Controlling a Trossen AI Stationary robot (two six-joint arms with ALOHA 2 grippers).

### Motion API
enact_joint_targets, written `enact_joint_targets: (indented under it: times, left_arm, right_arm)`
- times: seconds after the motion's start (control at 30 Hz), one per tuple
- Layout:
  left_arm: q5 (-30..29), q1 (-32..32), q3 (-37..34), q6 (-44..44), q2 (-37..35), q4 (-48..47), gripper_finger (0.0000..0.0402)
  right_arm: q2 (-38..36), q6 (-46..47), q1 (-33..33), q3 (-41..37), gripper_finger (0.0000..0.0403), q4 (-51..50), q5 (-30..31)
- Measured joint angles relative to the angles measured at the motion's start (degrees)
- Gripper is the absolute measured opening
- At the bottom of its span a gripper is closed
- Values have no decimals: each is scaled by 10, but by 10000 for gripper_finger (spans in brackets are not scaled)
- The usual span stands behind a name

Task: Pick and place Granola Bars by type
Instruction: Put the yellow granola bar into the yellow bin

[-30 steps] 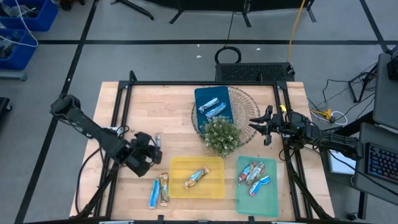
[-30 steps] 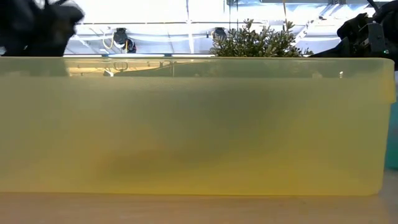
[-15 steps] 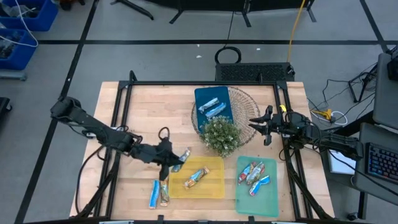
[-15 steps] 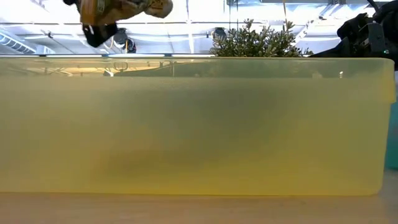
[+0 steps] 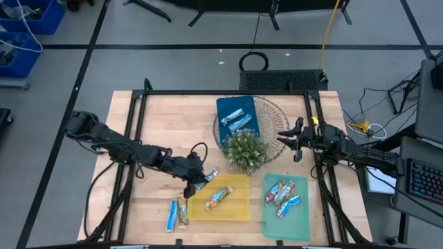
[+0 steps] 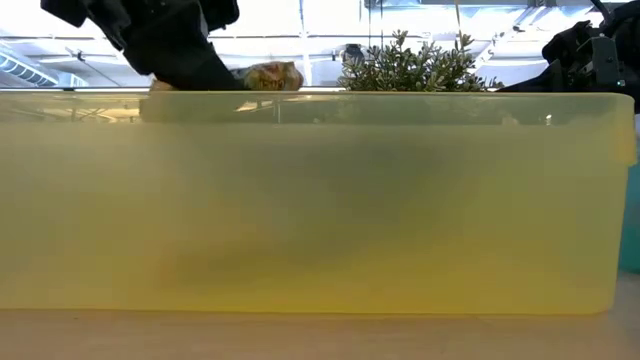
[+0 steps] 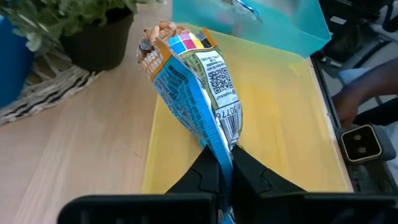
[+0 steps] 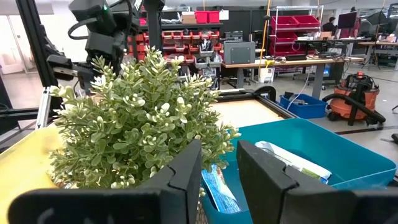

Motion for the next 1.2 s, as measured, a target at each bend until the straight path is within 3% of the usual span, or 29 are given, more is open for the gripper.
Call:
enact_joint_targets:
  times: [0.3,0.6,0.73,0.97,1.2]
  left_arm:
    - [4,0,0,13,4,18,14]
    - [-12,-24,0,201,4,158,14]
    - [52,-36,0,265,4,235,14]
    - [260,-51,0,360,4,322,13]
    - [256,-60,0,353,4,327,13]
  right_arm:
    - [0,0,0,0,93,0,0]
    - [0,0,0,0,93,0,0]
    - [0,0,0,0,93,0,0]
    - [0,0,0,0,93,0,0]
    - [0,0,0,0,93,0,0]
